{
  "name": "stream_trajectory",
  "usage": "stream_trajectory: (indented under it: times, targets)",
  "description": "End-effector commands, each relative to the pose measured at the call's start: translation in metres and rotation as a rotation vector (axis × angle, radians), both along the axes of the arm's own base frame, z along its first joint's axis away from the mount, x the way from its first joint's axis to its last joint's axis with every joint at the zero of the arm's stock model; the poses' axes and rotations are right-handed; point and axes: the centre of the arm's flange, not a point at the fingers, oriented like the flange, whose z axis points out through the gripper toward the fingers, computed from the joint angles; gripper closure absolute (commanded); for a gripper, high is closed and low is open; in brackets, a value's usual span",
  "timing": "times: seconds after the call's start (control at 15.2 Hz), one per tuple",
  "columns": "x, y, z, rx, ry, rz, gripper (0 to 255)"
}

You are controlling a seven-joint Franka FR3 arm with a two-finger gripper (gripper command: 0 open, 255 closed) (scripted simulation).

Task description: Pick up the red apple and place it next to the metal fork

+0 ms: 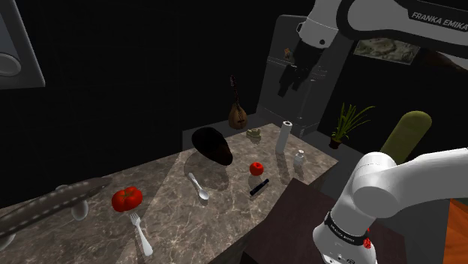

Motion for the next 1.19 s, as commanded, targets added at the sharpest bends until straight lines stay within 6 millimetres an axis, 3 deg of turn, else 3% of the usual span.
stream_trajectory:
  times: [0.0,1.12]
  targets:
    - [0.0,0.0,0.0,0.0,0.0,0.0,0]
    - [0.083,-0.061,-0.201,-0.006,0.087,-0.091,0]
